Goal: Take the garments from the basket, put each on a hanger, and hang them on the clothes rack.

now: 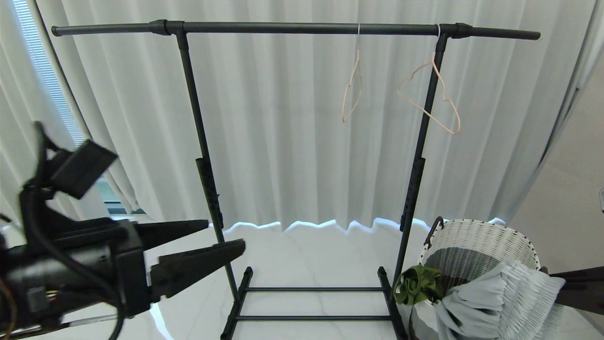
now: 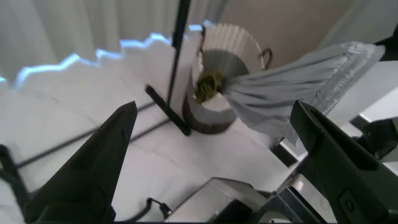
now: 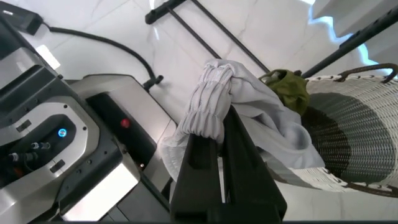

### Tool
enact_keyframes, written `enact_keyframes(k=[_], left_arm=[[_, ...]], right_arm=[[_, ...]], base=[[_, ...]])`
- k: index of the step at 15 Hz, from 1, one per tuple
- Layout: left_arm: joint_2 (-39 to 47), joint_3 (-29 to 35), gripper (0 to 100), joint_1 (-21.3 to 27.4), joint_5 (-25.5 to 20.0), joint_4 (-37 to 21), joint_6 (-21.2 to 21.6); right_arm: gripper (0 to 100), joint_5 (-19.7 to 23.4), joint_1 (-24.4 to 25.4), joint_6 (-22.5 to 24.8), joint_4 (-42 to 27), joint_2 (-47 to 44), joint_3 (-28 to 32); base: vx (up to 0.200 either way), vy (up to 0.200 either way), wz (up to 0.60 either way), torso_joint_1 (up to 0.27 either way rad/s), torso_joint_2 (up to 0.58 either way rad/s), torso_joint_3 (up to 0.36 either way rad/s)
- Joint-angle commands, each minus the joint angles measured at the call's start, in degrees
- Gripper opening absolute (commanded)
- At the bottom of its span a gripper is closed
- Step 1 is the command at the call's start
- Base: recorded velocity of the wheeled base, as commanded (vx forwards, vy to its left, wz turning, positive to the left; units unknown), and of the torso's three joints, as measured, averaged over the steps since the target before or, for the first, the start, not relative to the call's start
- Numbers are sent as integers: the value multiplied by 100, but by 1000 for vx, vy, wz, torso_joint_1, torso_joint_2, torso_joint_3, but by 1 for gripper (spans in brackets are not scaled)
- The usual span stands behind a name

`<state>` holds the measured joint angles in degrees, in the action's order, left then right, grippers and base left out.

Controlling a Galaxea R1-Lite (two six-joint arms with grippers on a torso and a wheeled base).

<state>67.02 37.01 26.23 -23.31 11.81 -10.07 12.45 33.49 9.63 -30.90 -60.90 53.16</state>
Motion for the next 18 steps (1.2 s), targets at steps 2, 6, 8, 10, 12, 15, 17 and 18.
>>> enact_keyframes(k=[2,6,8,10,12,15,17,18], left_arm=[[1788,491,100,1173,582,234,-109],[3045,1019,100,3116,1812,831,-1410],[4055,1317,100,3749,2762,1209,-1639],[4627,1441,100,4153,3078,1473,-1656],[4908,1449,100,4408,3078,1869,-1647],[5347,1581,100,4496,3087,2370,-1639],[5734,1792,100,4408,3122,2396,-1647],[5945,1977,100,4355,3157,2405,-1647]], right_arm=[[0,-111,-79,4,-3,-62,1],[0,-480,-88,4,374,-176,36],[0,-480,-97,-75,454,-255,63],[0,-480,-97,-330,682,-326,63],[0,-489,-114,-383,717,-299,63],[0,-489,-114,-480,708,-203,45],[0,-480,-114,-480,708,-159,45],[0,-480,-114,-480,717,-159,63]], base=[[0,0,0,0,0,0],[0,0,0,0,0,0],[0,0,0,0,0,0],[0,0,0,0,0,0],[0,0,0,0,0,0],[0,0,0,0,0,0],[0,0,0,0,0,0],[0,0,0,0,0,0]])
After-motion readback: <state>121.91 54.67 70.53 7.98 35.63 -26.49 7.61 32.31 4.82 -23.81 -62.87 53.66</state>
